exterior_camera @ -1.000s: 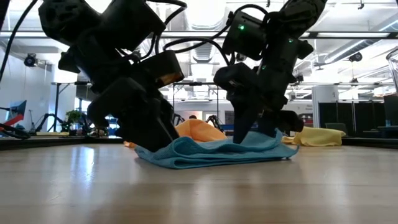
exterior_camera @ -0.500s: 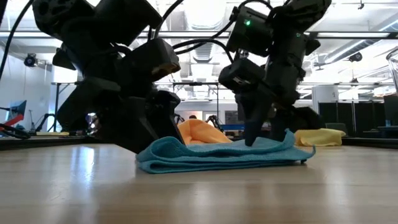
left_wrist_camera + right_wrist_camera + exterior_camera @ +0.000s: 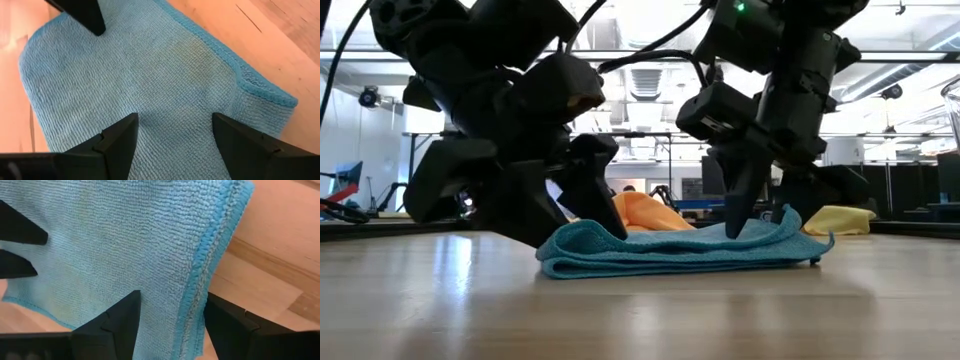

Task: Fold microfiber towels
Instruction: Put the blue microfiber towel into the transparent bin

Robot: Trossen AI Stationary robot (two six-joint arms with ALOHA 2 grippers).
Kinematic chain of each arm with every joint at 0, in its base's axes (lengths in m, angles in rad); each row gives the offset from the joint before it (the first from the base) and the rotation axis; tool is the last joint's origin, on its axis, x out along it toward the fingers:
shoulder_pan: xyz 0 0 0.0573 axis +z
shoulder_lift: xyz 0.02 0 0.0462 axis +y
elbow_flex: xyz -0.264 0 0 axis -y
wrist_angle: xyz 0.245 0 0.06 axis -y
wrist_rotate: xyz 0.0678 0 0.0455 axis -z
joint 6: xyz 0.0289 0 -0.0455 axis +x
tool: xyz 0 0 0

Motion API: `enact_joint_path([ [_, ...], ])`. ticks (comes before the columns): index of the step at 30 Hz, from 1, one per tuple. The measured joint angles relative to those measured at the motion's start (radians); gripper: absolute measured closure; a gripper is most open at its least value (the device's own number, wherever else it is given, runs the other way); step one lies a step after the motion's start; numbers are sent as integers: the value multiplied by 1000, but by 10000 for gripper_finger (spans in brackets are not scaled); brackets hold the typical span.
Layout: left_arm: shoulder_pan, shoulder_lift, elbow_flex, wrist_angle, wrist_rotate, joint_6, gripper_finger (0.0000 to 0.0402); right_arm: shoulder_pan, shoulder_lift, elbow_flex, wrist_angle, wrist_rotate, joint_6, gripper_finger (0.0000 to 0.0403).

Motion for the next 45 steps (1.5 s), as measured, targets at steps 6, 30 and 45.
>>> enact_joint_path([
  [6,-1,-2,-5,40,-4,0,159,7,17,-1,47,69,-1,289],
  [30,-169,-493,-331,71,-273,-626,159,302,35,512,-513,134,518,393],
  [45,-364,-383,-264,119,-326,-654,159,553,58,768,-1090,28,861,394],
])
